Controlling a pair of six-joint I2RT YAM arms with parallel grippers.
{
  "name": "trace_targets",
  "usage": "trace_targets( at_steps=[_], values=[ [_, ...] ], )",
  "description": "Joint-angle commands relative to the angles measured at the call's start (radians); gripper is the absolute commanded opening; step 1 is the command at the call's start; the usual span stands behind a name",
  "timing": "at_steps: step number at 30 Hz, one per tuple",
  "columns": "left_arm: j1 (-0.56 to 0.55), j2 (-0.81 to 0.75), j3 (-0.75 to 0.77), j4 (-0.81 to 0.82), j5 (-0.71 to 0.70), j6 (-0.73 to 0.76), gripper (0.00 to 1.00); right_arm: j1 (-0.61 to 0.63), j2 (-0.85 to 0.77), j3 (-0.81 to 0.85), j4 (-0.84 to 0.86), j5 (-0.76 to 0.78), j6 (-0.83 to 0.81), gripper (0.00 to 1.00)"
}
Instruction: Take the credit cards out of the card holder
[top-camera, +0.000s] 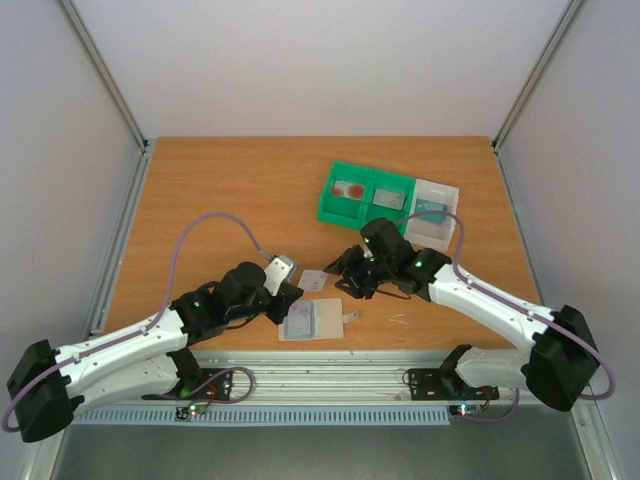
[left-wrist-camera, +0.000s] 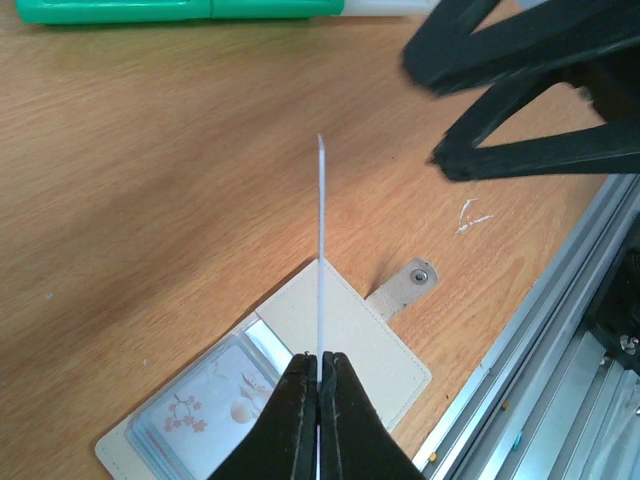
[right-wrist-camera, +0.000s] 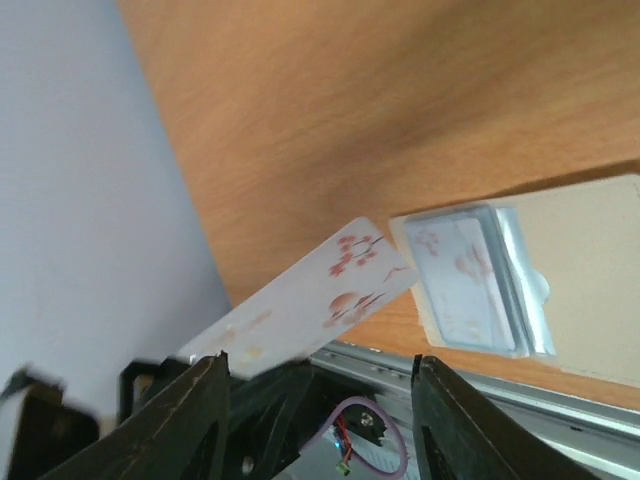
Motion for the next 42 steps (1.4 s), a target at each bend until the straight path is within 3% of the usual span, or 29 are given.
trace_targets(
  at_steps=[1,4,9,20,28,36,42],
  values=[
    [0.001,-0.04,0.035,-0.003,-0.022,-0.104,0.0,-0.002,-0.173,-0.062,0.052,0.066,-0.304,0.53],
    [0.001,-0.06,0.043,0.035,0.029,-0.191,0.0,-0.002,-0.302,-0.127,0.11,0.056,-0.393,0.6],
    [0.001,-0.08,0.062,0.064,0.084,-0.325,0.0,-0.002,-0.401,-0.143,0.076,0.001,-0.47,0.59],
    [0.001,-0.125,0.003,0.327,0.216,-0.594,0.0,-0.002,-0.561,-0.256,0.161,-0.07,-0.392,0.55],
    [0.001,-0.143,-0.025,0.412,0.232,-0.672,0.0,-0.002,-0.588,-0.272,0.201,-0.118,-0.335,0.45],
    [0.001,-0.123,-0.077,0.556,0.277,-0.756,0.0,-0.002,-0.537,-0.282,0.264,-0.12,-0.285,0.42],
    [0.001,-0.149,-0.093,0.565,0.278,-0.78,0.01,-0.002,-0.489,-0.289,0.34,-0.136,-0.254,0.28]
  ],
)
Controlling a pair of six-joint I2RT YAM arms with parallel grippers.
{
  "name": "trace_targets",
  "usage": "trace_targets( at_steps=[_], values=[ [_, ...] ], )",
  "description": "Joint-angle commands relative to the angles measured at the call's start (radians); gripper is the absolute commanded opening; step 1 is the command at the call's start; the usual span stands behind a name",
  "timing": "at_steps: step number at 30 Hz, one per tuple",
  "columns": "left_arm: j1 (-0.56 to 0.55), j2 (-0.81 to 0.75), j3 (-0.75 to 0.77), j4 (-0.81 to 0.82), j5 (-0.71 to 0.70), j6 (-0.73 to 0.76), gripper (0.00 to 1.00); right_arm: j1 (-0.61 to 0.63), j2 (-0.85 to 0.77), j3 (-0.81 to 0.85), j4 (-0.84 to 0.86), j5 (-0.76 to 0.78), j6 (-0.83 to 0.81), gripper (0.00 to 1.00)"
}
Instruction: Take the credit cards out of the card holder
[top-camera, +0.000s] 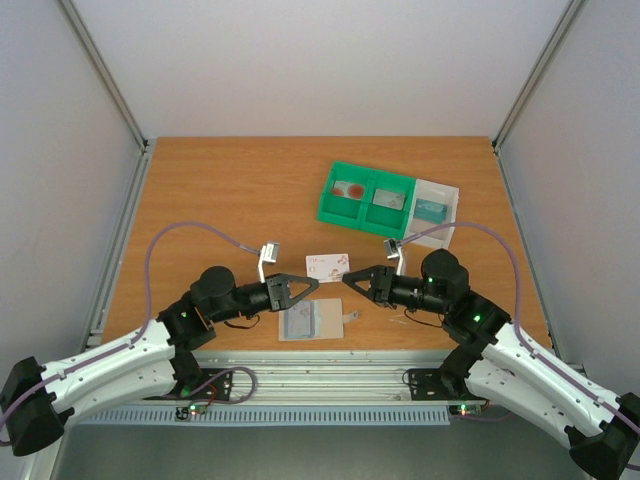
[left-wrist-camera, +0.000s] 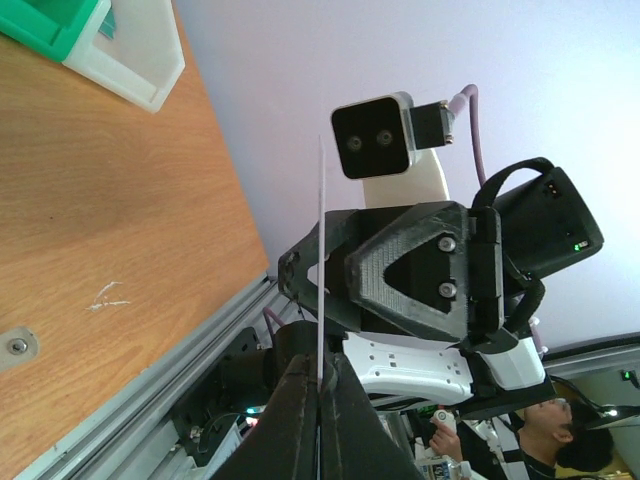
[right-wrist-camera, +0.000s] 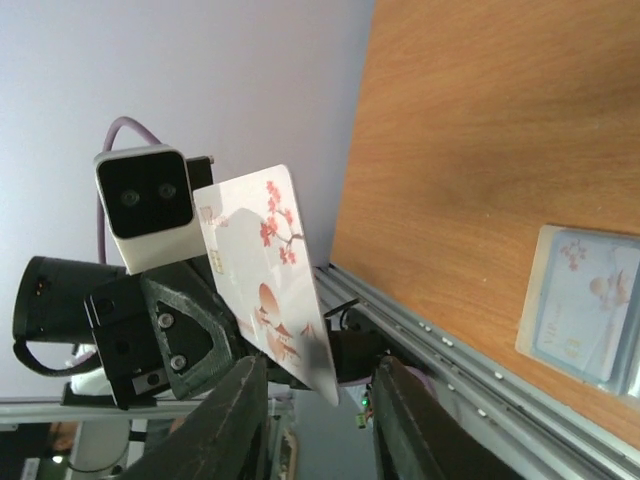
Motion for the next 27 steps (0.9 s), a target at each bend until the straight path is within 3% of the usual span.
trace_targets(
  at_steps=[1,6,10,12,14,19,22,23,27],
  values=[
    [0.001,-0.025,-0.015,0.096,0.011,-0.022,0.0,-0.002,0.016,-0.021,0.091,-0.019,0.034,0.24],
    [0.001,-0.026,-0.018,0.083,0.012,-0.027,0.0,-0.002,0.018,-0.05,0.133,-0.017,0.041,0.02],
    [0.001,-0.035,-0.007,0.027,-0.003,-0.019,0.01,-0.002,-0.01,-0.078,0.132,0.011,0.051,0.01],
    [0.001,-0.037,0.009,-0.029,-0.007,0.0,0.06,-0.003,-0.029,-0.079,0.113,0.031,0.047,0.01],
    [0.001,-0.041,0.015,-0.061,-0.015,0.014,0.18,-0.002,-0.039,-0.058,0.076,0.044,0.022,0.01],
    [0.001,-0.074,0.024,-0.155,-0.074,0.037,0.64,-0.002,-0.028,0.063,-0.118,0.11,-0.103,0.01],
    [0.001,-0.09,0.052,-0.274,-0.117,0.076,0.82,-0.002,-0.011,0.1,-0.157,0.155,-0.16,0.01],
    [0.001,-0.094,0.066,-0.337,-0.139,0.094,0.96,-0.002,0.005,0.113,-0.155,0.162,-0.183,0.01],
    [0.001,-0.097,0.123,-0.556,-0.215,0.157,0.99,-0.004,0.093,0.171,-0.175,0.18,-0.255,0.01]
  ],
)
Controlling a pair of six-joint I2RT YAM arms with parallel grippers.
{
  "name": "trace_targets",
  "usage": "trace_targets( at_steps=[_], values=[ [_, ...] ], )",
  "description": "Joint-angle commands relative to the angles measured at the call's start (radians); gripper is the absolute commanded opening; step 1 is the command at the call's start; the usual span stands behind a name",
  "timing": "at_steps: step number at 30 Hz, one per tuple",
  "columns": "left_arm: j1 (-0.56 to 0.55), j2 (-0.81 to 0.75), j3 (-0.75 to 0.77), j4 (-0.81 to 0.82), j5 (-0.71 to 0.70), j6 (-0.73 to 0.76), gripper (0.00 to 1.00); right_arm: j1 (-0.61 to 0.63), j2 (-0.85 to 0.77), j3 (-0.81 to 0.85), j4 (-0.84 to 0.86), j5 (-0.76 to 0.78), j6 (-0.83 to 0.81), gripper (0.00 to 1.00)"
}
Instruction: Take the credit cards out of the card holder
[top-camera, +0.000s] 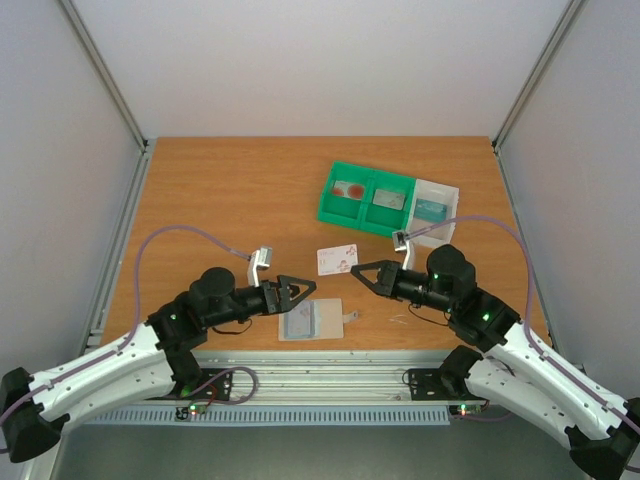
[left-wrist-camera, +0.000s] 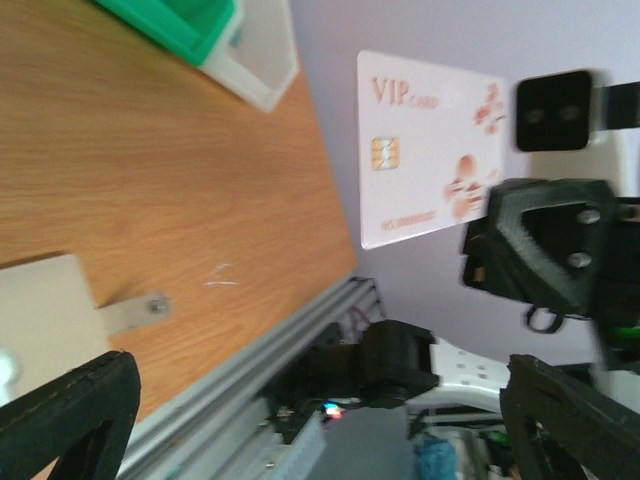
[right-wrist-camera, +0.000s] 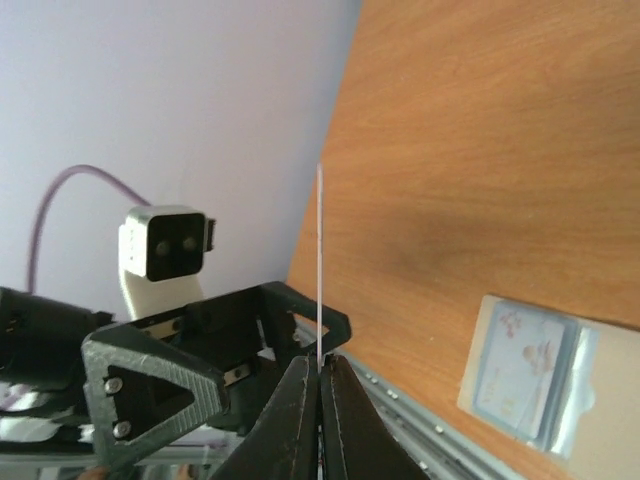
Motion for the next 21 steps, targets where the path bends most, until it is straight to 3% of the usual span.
trace_targets(
  at_steps=[1,4,8,21],
  values=[
    [-0.001,-0.02,0.075,-0.251,-0.118,0.105,0.99,-0.005,0.095,0.083,-0.081,0.073,-0.136,0.01],
    [-0.001,-0.02,0.076,-0.314,-0.174,0.136,0.99,-0.021,0.158,0.149,-0.154,0.15,-0.186,0.01],
    [-0.001,0.013,0.076,-0.374,-0.252,0.176,1.0,-0.103,0.239,0.194,-0.159,0.143,-0.215,0.01],
    [-0.001,0.18,0.093,-0.432,-0.3,0.263,0.99,-0.445,0.497,0.287,-0.143,0.098,-0.288,0.01]
  ],
)
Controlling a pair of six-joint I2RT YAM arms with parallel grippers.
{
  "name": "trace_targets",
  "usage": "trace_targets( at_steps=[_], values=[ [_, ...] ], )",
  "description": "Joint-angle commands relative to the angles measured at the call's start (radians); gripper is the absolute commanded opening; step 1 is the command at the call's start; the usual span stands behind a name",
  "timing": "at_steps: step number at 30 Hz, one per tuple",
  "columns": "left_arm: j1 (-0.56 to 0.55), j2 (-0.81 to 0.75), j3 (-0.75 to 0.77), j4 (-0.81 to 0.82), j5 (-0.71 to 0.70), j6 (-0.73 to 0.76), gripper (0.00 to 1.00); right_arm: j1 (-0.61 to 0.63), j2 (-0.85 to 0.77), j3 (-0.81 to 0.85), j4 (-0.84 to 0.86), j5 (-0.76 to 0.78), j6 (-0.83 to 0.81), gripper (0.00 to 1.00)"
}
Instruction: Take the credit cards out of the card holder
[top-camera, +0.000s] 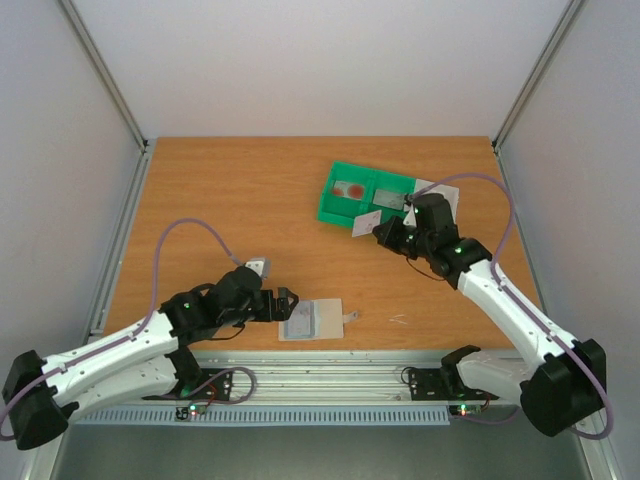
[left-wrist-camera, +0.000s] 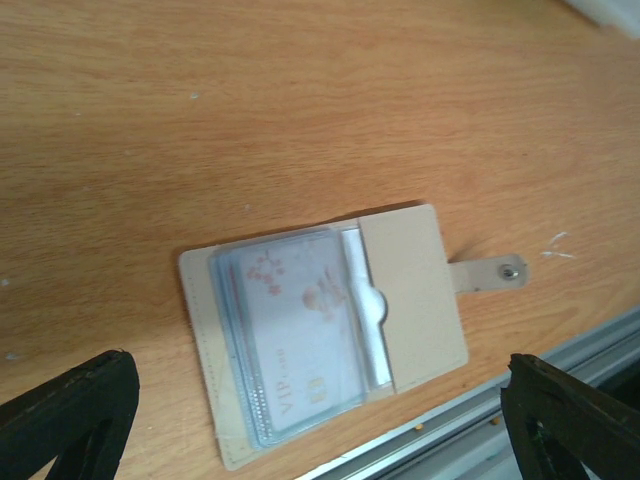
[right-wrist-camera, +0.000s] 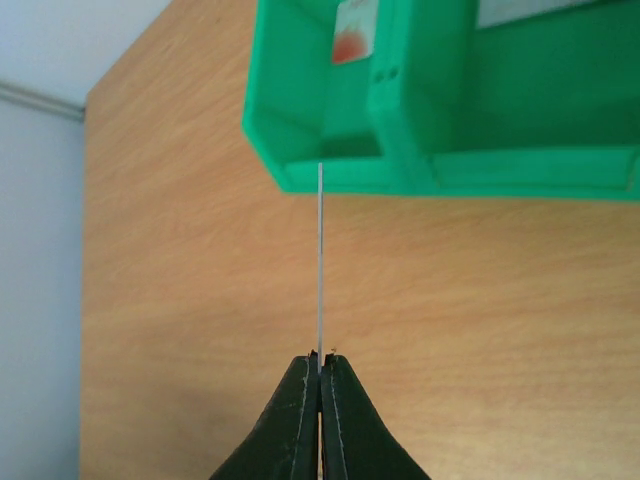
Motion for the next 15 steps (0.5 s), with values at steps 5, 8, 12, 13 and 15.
trace_targets(
  at_steps=[5,8,12,13,15],
  values=[
    [0.0,0.028,-0.003,0.055,-0.03,0.025,0.99,-0.155,0.131,0.12,-0.006,0.062,-0.114,0.01],
    [0.002,0.043,-0.007,0.057,-0.036,0.026,0.99,-0.204,0.191,0.15,0.002,0.062,-0.122,0.01],
    [0.005,0.068,0.006,0.031,-0.066,0.038,0.99,-0.254,0.291,0.214,0.012,0.038,-0.139,0.01],
    [0.005,0.079,0.01,0.02,-0.081,0.039,0.99,-0.263,0.318,0.23,0.014,0.03,-0.142,0.01],
    [0.006,0.102,0.017,0.01,-0.096,0.045,0.99,-0.274,0.36,0.252,0.031,0.012,-0.15,0.01]
  ],
)
